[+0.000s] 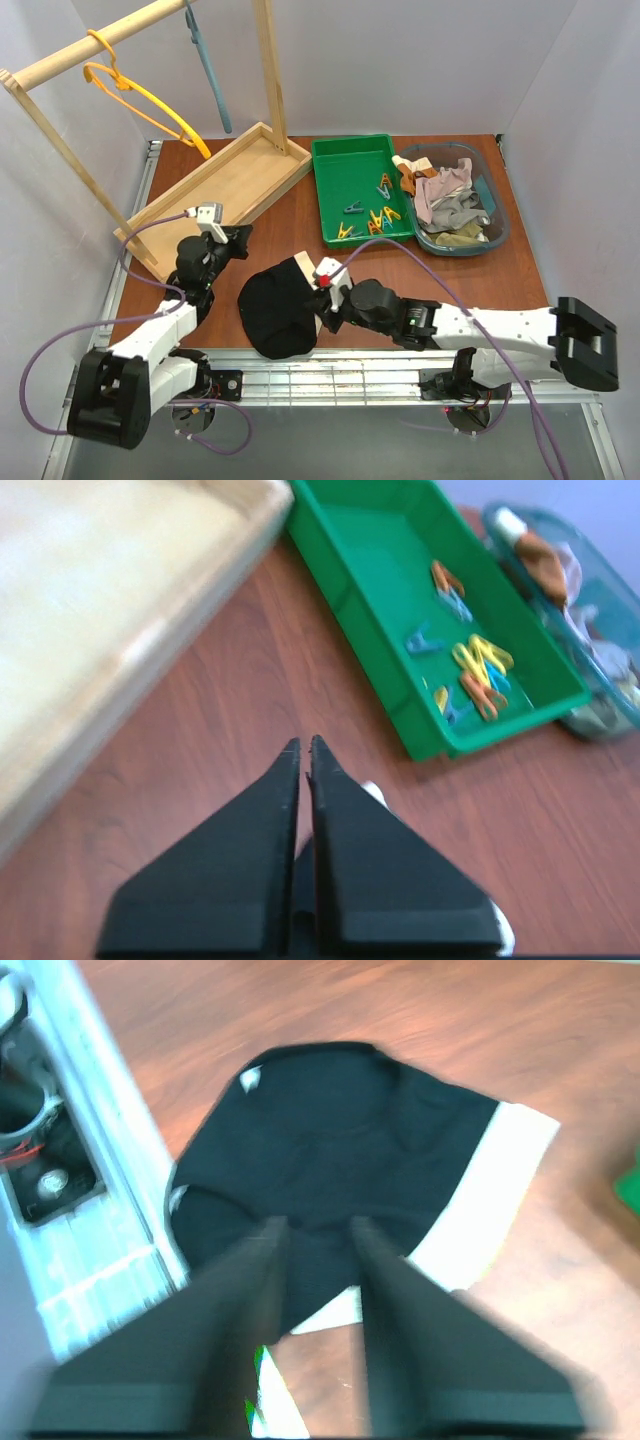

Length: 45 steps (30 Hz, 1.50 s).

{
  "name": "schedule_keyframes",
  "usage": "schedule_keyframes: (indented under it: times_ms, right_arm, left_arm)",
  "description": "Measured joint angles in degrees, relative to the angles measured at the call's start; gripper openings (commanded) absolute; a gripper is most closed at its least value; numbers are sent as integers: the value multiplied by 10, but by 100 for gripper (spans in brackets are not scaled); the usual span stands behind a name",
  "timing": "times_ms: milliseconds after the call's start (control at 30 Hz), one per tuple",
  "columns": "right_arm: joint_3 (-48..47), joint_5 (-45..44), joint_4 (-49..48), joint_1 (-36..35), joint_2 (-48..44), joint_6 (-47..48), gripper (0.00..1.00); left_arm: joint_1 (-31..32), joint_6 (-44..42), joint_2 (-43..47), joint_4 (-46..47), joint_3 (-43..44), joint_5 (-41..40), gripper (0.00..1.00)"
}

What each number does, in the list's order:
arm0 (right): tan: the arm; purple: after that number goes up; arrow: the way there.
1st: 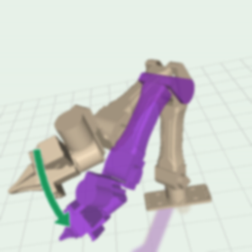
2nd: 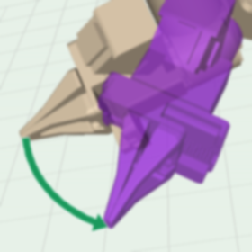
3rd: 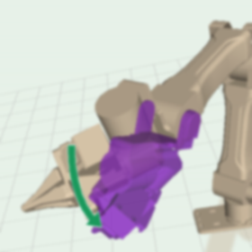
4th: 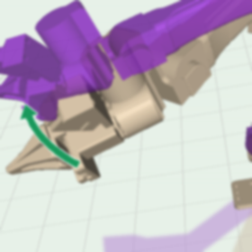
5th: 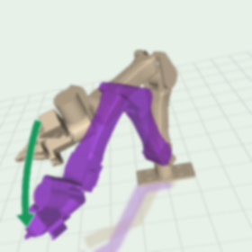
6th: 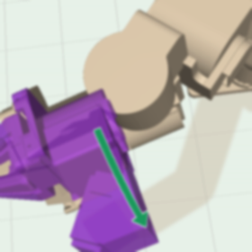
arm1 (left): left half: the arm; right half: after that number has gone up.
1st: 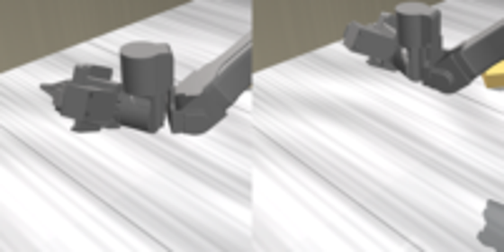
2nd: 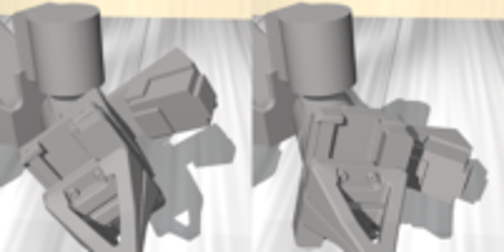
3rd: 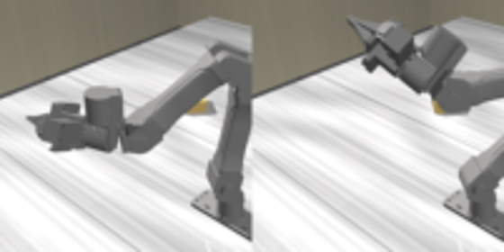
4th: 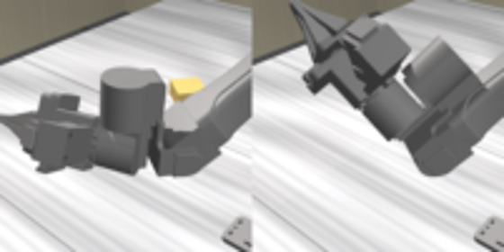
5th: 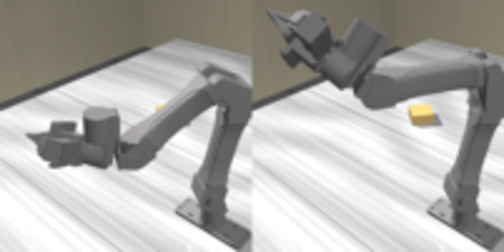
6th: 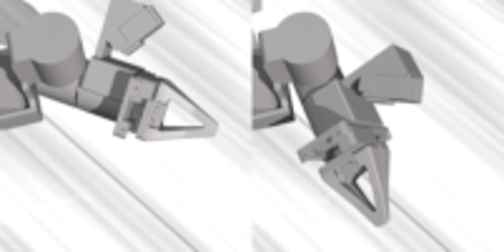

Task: Clip the underwear to the hanger
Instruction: Place the underwear at the center of the board, then adjust the underwear at the center of the board.

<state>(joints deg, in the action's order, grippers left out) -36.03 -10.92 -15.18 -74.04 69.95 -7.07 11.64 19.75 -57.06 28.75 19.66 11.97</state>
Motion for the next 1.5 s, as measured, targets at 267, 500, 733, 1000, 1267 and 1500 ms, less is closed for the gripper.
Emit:
schedule_keyframes:
  times_ms: [267,500,733,1000,1267,1500]
  right_arm:
    - [24,-84,-9,1,65,-68,1]
    - [20,-109,6,1,135,-97,1]
    - [4,-81,-10,1,195,-116,1]
    - [4,-52,-16,1,214,-145,1]
    - [28,-76,28,1,174,-189,1]
    - [69,-104,46,32,125,-217,1]
  left_arm:
    - [87,3,-115,20,7,30,0]
    - [116,5,-156,54,16,70,0]
    - [134,14,-212,86,19,115,0]
    - [160,26,-288,84,37,137,0]
    - [163,37,-346,52,44,115,0]
    - [164,52,-365,46,48,83,0]
